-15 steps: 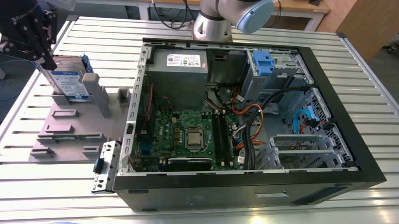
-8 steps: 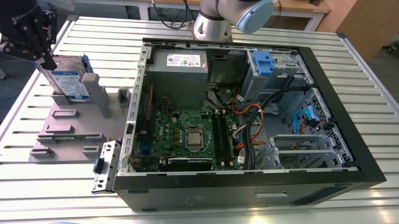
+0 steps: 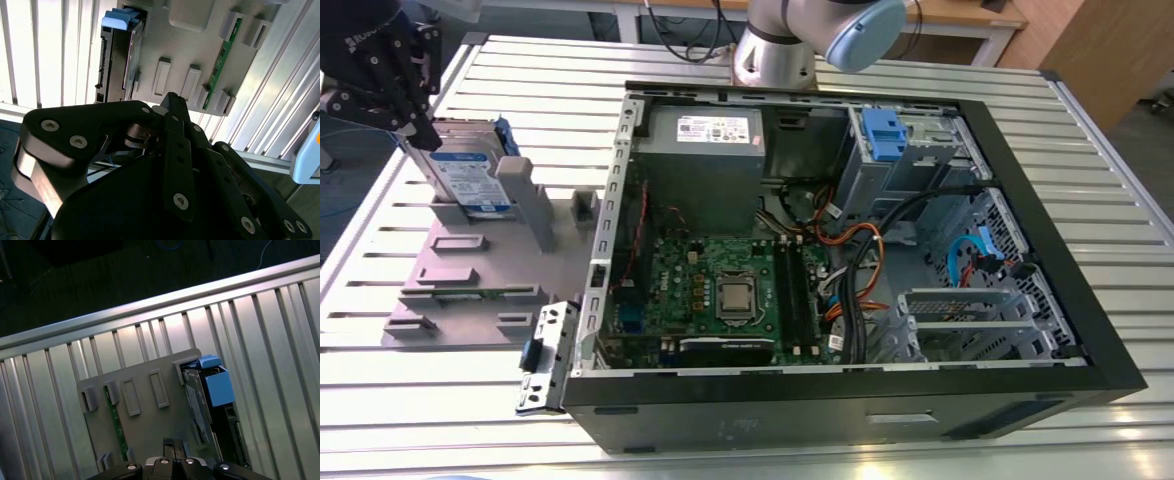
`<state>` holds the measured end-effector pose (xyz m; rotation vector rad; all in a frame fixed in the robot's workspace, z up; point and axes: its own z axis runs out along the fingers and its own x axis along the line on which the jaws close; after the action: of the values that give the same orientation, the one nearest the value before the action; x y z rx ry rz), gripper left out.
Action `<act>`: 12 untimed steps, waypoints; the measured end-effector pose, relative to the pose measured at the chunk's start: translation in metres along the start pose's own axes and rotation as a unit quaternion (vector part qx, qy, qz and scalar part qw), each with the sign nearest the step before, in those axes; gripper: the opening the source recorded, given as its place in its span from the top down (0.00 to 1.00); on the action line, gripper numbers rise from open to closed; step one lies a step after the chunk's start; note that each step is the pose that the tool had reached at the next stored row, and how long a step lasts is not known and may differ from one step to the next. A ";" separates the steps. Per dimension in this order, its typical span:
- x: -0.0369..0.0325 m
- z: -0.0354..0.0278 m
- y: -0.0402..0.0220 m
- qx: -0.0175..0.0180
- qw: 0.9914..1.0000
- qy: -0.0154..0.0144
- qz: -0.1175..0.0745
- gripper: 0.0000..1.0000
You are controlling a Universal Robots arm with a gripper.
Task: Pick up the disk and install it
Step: 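Pick up the disk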
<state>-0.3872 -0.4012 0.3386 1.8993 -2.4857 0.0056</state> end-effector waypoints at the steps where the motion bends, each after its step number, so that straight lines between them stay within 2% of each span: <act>1: 0.0000 0.0000 0.0000 0.000 1.000 0.000 0.000 0.89; 12: 0.0001 0.0000 0.0000 0.000 1.000 0.000 -0.004 0.89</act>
<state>-0.3872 -0.4013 0.3386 1.9090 -2.4783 0.0056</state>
